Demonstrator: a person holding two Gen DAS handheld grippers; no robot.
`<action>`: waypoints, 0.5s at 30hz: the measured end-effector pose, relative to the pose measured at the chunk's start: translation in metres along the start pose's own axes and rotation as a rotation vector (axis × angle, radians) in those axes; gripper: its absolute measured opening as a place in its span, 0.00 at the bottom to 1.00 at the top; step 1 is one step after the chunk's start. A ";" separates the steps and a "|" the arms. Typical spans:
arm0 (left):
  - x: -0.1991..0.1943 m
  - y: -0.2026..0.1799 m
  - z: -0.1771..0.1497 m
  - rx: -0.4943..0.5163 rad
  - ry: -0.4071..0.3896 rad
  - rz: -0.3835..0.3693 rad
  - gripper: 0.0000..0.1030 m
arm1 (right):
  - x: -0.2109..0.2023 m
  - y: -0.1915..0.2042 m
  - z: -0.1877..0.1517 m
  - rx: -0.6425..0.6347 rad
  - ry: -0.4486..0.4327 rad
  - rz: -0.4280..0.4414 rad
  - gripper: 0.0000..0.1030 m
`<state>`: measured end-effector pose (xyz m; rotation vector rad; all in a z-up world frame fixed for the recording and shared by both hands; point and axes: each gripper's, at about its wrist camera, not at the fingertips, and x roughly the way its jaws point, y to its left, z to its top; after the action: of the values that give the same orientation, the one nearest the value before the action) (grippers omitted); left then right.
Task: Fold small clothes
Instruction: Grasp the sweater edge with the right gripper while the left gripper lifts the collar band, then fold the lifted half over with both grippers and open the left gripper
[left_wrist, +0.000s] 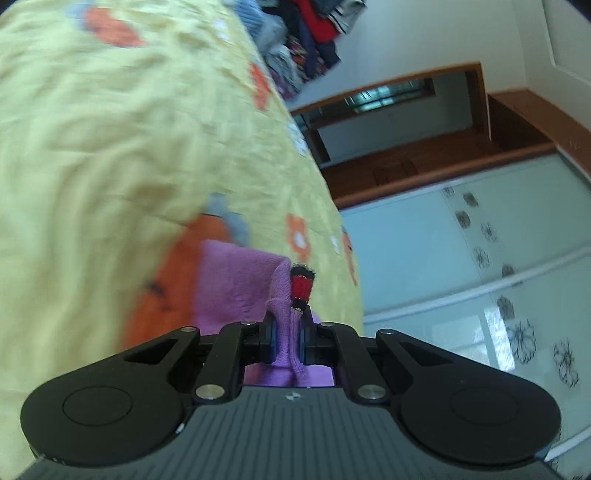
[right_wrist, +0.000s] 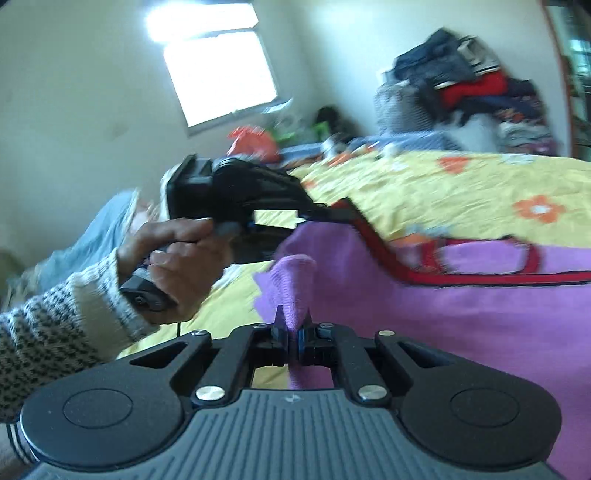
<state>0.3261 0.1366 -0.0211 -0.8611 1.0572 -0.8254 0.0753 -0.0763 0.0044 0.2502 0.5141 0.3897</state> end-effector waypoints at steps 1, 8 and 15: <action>0.012 -0.011 0.000 0.007 0.010 -0.004 0.10 | -0.008 -0.010 0.001 0.016 -0.016 -0.013 0.04; 0.129 -0.067 -0.017 0.066 0.119 0.014 0.10 | -0.068 -0.077 -0.007 0.166 -0.152 -0.082 0.04; 0.238 -0.099 -0.051 0.103 0.232 0.028 0.10 | -0.122 -0.141 -0.030 0.282 -0.202 -0.190 0.04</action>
<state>0.3282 -0.1258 -0.0357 -0.6733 1.2155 -0.9636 0.0044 -0.2499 -0.0150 0.5031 0.3886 0.1036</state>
